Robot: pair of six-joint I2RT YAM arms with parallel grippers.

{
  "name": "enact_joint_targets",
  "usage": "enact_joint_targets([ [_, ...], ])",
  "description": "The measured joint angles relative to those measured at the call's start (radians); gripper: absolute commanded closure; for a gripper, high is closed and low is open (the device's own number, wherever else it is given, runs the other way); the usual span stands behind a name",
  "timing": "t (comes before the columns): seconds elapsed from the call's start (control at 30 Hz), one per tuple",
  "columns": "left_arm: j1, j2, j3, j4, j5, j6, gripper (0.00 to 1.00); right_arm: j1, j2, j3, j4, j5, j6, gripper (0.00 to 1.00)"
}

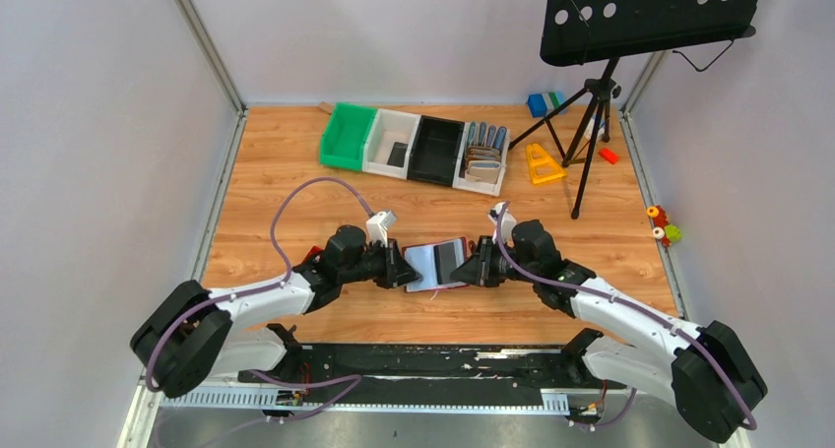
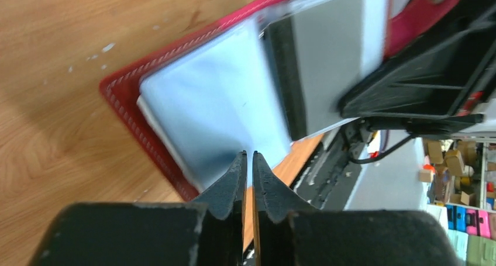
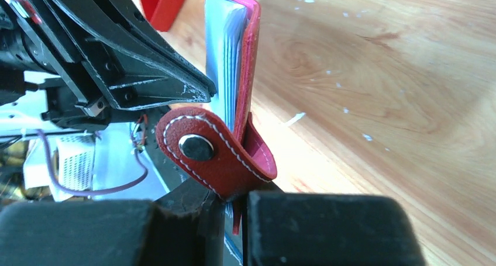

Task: Take the credit cards out of the card holder
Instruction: Remove the credit card from the card holder.

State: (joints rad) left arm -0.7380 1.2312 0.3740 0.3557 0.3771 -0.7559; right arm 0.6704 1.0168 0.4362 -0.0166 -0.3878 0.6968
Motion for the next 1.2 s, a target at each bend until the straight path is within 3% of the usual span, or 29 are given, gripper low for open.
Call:
enact_joint_targets([
  [0.27,0.005,-0.108,-0.002,0.034,0.063,-0.050,0.78,0.000,-0.021,-0.032,0.132,-0.126,0.064,1.00],
  [0.5,0.036,-0.076,-0.045,0.220,0.174,-0.172,0.67,-0.002,-0.056,-0.047,0.171,-0.170,0.099,1.00],
  [0.63,0.055,-0.042,-0.072,0.348,0.235,-0.250,0.66,-0.002,-0.071,-0.057,0.204,-0.190,0.126,1.00],
  [0.8,0.060,-0.014,-0.074,0.436,0.283,-0.306,0.74,-0.008,-0.069,-0.073,0.266,-0.234,0.177,1.00],
  [0.93,0.071,-0.002,-0.086,0.486,0.294,-0.338,0.98,-0.017,-0.052,-0.080,0.322,-0.263,0.214,1.00],
  [1.0,0.077,0.002,-0.095,0.506,0.297,-0.355,1.00,-0.018,-0.042,-0.082,0.338,-0.270,0.222,0.99],
  [1.13,0.086,0.000,-0.107,0.531,0.304,-0.371,1.00,-0.019,-0.039,-0.090,0.353,-0.271,0.230,0.77],
  [1.2,0.091,-0.005,-0.111,0.539,0.307,-0.377,1.00,-0.019,-0.039,-0.090,0.356,-0.271,0.233,0.74],
])
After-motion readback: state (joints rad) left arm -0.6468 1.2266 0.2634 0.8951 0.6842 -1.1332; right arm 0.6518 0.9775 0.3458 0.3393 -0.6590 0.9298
